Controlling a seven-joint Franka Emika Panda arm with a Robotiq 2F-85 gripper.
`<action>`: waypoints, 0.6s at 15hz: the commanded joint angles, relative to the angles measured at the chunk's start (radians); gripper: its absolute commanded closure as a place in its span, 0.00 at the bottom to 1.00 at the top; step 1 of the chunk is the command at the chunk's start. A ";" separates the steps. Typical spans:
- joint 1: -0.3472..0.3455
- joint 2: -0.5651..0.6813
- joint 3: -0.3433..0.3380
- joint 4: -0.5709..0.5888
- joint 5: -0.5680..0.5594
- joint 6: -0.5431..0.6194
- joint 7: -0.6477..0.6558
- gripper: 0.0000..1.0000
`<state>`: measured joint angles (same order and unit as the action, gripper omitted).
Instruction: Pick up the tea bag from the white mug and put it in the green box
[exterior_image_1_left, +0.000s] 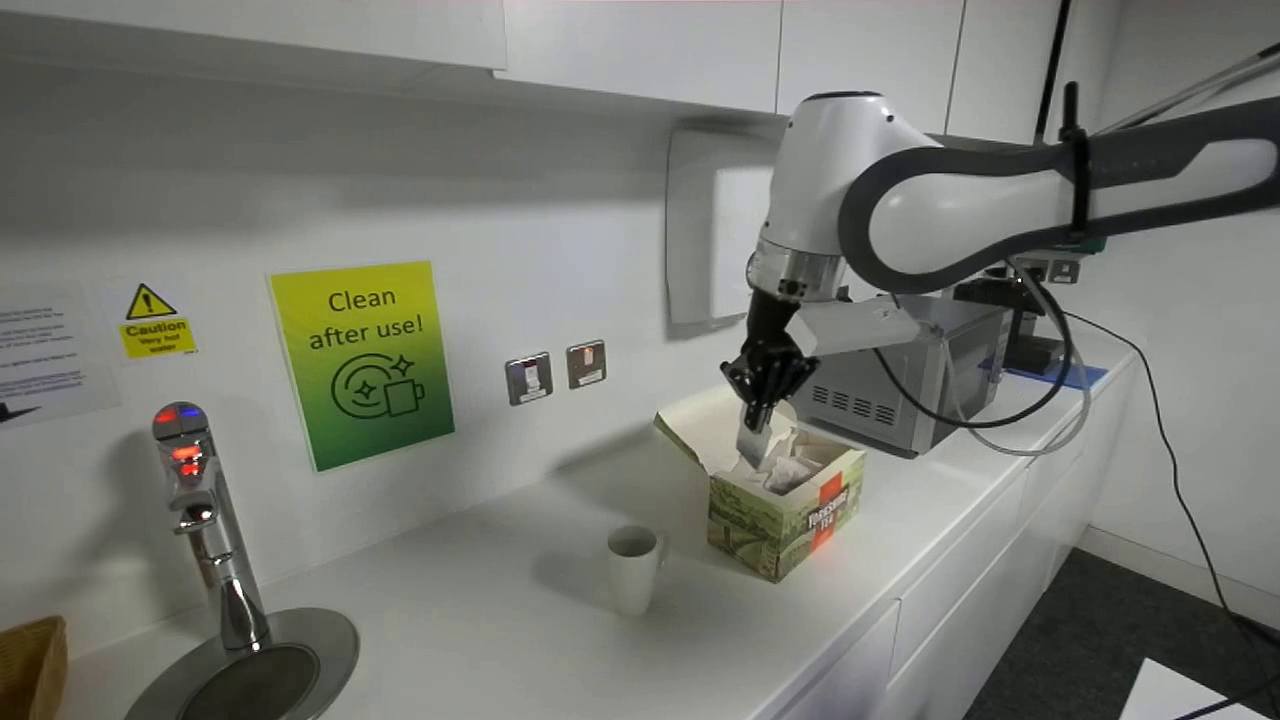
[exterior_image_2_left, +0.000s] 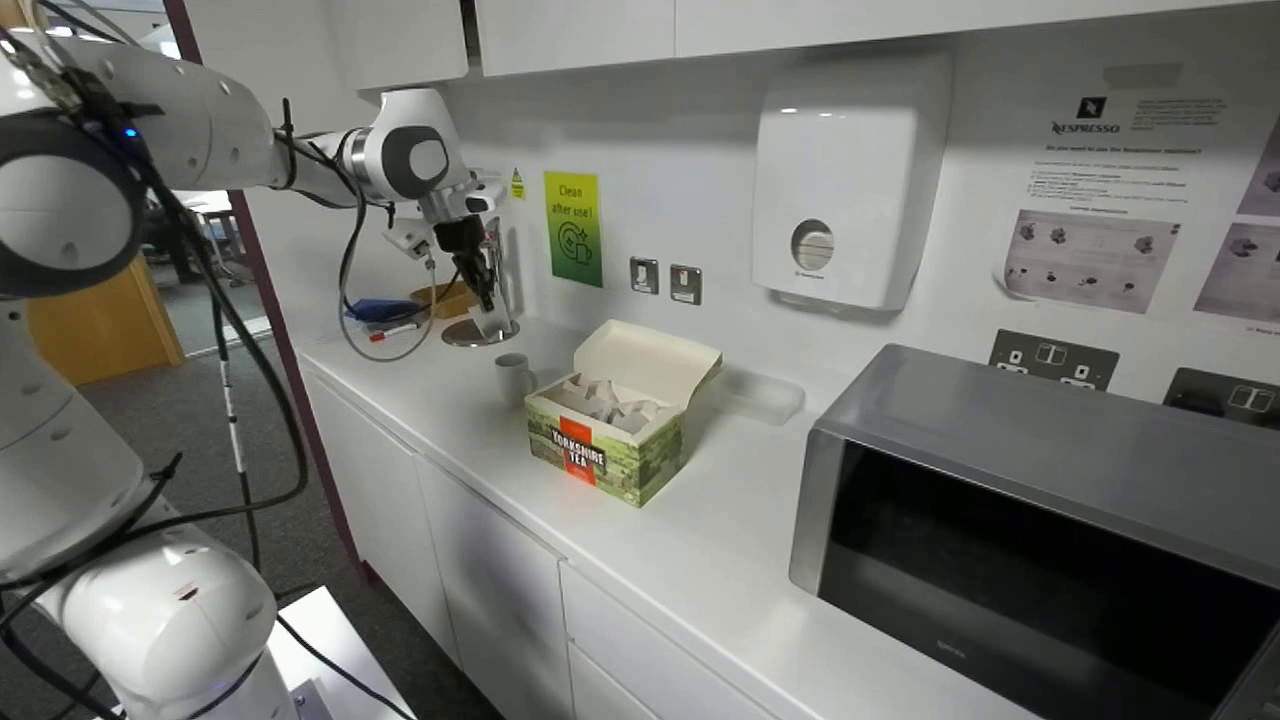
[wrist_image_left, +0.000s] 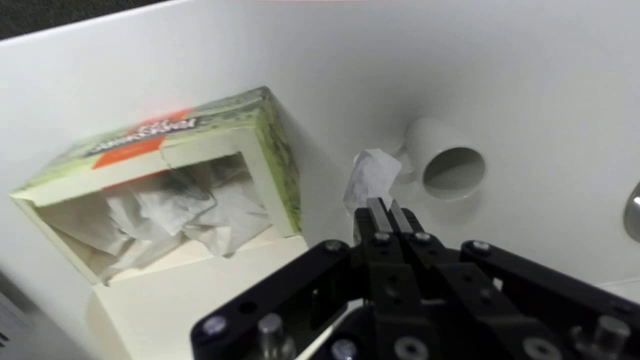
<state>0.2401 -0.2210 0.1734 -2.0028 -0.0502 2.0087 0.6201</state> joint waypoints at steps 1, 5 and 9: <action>-0.109 -0.186 -0.032 -0.203 0.006 0.064 0.019 1.00; -0.249 -0.183 -0.077 -0.211 -0.053 0.092 0.020 1.00; -0.330 -0.076 -0.088 -0.124 -0.091 0.136 0.040 1.00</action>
<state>-0.0502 -0.3694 0.0786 -2.1933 -0.1084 2.1140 0.6307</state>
